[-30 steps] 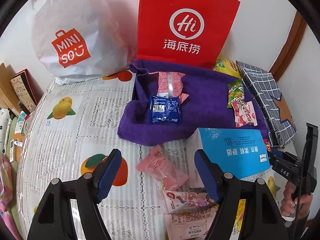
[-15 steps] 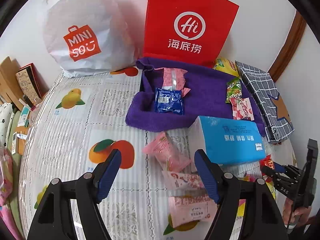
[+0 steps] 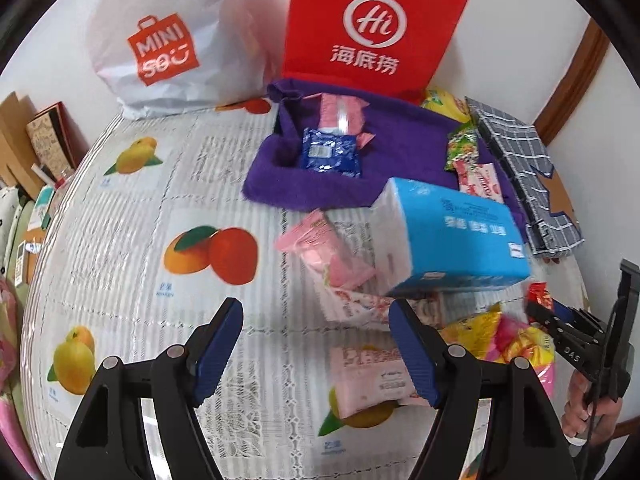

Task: Organize snacks
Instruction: 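Grasp the red wrapped candy with the right tool while the left tool grasps the pink peach snack, then carry the red candy and pink peach snack onto the purple towel with both tools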

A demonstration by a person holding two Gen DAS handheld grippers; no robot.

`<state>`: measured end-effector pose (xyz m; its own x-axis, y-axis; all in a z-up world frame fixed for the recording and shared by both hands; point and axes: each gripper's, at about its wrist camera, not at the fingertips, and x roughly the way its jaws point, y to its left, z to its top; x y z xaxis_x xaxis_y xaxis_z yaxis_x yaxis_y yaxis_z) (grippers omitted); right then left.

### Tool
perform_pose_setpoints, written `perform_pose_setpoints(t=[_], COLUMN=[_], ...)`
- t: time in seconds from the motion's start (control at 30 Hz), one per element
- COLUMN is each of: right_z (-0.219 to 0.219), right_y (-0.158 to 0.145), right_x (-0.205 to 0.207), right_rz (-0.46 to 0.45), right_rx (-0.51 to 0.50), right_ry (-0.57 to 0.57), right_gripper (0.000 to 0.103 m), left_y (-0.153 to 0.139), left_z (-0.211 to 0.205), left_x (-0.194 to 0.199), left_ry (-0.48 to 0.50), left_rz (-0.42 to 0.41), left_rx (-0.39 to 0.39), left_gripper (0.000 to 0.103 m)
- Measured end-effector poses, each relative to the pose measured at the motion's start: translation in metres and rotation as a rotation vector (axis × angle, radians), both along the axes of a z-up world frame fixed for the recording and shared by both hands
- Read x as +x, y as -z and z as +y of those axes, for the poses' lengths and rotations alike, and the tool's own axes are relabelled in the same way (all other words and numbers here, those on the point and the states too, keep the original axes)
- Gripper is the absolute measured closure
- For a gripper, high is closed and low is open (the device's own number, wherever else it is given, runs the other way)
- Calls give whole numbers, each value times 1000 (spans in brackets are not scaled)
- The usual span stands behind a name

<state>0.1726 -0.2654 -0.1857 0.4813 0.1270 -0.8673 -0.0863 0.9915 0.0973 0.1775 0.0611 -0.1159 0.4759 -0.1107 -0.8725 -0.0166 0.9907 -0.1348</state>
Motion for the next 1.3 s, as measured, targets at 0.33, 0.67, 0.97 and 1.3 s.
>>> perform_pose_setpoints(t=[0.33,0.67,0.97,1.3], right_z=[-3,-2,-2,-2], right_y=[7,8,5,-29], right_x=[5,16,22,3], right_rz=[-12,-30,-19,-90], right_rx=[5,-10,7,25], right_ry=[6,-7,-5,21], right_gripper=[64,64,65,65], left_y=[19,55,49,18], left_z=[2,-14,-14,10], left_x=[38,77,75,54], left_ry=[-39,-6,42,-5], left_rz=[48,104,65,11], left_rx=[13,21,5,5], left_gripper=[31,34,65,66])
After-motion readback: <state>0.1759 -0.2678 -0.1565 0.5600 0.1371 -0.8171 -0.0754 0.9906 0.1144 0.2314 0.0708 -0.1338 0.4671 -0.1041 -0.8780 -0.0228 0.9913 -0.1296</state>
